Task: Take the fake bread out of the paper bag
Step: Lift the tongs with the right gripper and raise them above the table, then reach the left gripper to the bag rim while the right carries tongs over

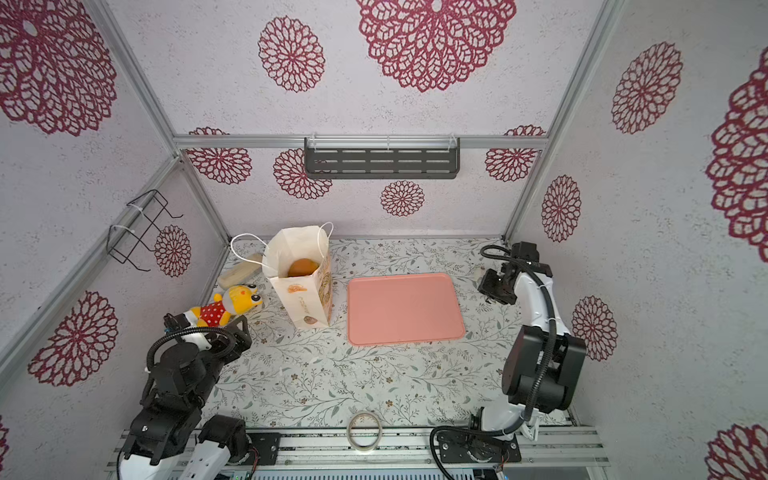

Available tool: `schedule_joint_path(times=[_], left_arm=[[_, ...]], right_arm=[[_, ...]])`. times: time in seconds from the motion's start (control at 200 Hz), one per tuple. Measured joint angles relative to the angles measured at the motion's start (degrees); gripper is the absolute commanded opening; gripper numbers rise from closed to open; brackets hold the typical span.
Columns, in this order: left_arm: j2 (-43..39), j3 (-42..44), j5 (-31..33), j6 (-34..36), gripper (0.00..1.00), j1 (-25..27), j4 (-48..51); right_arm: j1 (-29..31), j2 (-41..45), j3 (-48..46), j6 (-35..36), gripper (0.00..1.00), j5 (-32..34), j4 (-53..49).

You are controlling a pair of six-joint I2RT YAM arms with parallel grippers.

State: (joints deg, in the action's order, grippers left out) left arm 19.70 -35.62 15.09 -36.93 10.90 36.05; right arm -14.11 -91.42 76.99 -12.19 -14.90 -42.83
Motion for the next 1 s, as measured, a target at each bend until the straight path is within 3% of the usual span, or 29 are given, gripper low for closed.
schedule_joint_path(times=[0.155,0.721,0.871,0.996], left_arm=[[-0.07,0.00,0.02,-0.04,0.97,0.09,0.02],[-1.01,-0.83,-3.02,1.29,0.97,0.33,0.35],[4.46,-8.83,-5.20,3.43,0.97,0.42,3.13],[16.37,-22.10,-6.36,5.51,0.97,0.48,7.74]], right_arm=[[0.00,1.97,-1.03,-0.85,0.51,-1.90,-1.81],[0.42,9.79,-5.49,-4.66,0.52,-10.64,-3.78],[1.40,12.76,-7.23,-5.53,0.51,-12.85,-3.69],[1.79,15.43,-8.63,-5.92,0.49,-14.56,-3.63]])
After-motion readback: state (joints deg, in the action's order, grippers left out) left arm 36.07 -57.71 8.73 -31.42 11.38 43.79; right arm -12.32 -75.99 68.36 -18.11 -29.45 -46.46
